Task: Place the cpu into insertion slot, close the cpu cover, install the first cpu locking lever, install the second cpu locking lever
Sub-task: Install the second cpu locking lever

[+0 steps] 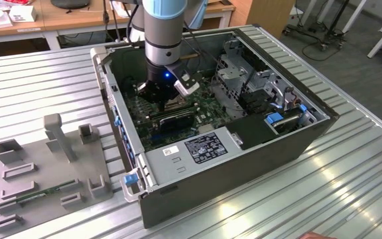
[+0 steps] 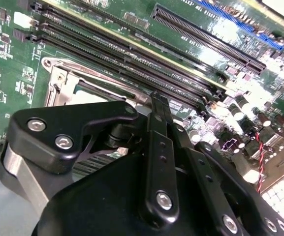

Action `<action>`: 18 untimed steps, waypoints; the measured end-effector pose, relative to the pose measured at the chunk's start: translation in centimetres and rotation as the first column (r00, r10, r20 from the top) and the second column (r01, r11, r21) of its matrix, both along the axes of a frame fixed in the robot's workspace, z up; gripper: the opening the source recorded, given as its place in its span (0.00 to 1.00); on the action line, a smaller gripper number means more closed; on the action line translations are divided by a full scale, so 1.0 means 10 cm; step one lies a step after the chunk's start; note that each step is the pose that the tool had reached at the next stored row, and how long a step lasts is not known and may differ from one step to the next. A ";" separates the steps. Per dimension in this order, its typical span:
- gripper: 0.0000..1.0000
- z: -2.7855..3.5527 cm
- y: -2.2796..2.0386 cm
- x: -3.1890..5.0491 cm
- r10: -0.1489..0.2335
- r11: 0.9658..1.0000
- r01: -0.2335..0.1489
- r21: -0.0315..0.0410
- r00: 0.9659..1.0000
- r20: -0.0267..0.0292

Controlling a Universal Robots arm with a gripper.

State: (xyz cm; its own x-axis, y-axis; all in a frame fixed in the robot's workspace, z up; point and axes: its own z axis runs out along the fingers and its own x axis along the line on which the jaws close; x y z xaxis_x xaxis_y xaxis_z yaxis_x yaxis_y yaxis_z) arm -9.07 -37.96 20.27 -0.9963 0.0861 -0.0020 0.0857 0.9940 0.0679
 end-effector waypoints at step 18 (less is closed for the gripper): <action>0.11 -0.039 0.001 -0.041 0.000 1.000 0.000 0.027 1.000 0.005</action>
State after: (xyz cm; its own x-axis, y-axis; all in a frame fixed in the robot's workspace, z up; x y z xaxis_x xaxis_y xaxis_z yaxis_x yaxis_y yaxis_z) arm -9.47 -37.95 19.88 -0.9963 0.0862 -0.0049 0.0854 0.9918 0.0949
